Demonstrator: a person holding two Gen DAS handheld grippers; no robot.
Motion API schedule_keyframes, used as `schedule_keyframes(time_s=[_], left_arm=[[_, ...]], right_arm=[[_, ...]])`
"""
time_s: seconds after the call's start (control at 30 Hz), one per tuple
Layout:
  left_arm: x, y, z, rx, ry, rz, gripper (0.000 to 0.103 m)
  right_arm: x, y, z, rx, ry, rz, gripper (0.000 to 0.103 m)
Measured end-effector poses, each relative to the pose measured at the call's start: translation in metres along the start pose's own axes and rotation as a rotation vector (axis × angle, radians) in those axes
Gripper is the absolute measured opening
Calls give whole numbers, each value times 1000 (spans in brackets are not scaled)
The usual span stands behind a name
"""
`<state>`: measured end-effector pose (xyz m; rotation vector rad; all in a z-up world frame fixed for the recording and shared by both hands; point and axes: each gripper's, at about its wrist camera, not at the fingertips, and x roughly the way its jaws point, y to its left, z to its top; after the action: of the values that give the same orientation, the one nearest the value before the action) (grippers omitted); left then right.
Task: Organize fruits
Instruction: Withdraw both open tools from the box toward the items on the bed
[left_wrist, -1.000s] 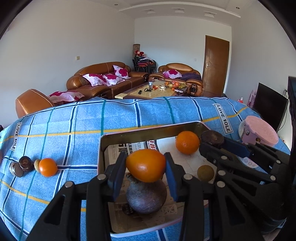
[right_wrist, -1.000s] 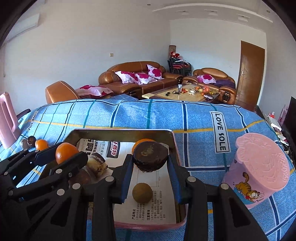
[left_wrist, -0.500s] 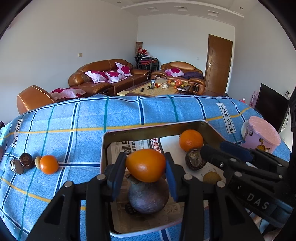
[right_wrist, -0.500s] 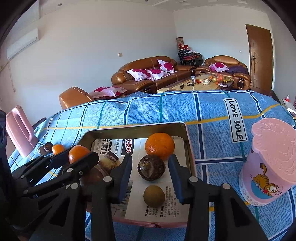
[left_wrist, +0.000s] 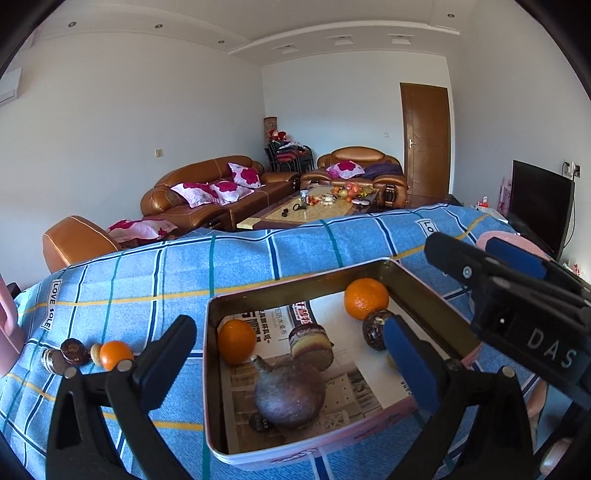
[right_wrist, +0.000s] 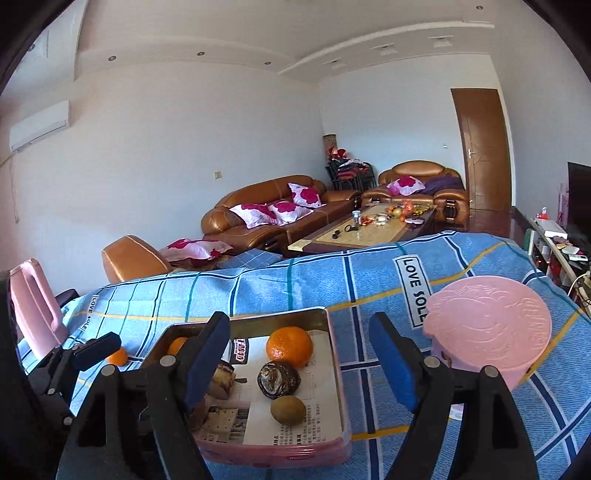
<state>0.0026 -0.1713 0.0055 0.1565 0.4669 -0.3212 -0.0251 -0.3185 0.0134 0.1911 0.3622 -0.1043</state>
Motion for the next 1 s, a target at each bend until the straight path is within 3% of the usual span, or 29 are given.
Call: schedule_keyframes(time_s=[0.2,0.37,0.7,1.0], left_arm=[[-1,7,-1,-38,-5,25,103],[-15,19,2,-51,-118,109,103],[-17,37,-3,-89,-105,123,103],[-25,51,-11,-106,-89,136,103]], right_arm=[[-18,1,0,-43,-142,-69,83],[-32,4,-1,-59,-250,-115,91],[-34,10,-2,-47,-257,-180,91],[-40,6,-8,45,-216,-247,91]])
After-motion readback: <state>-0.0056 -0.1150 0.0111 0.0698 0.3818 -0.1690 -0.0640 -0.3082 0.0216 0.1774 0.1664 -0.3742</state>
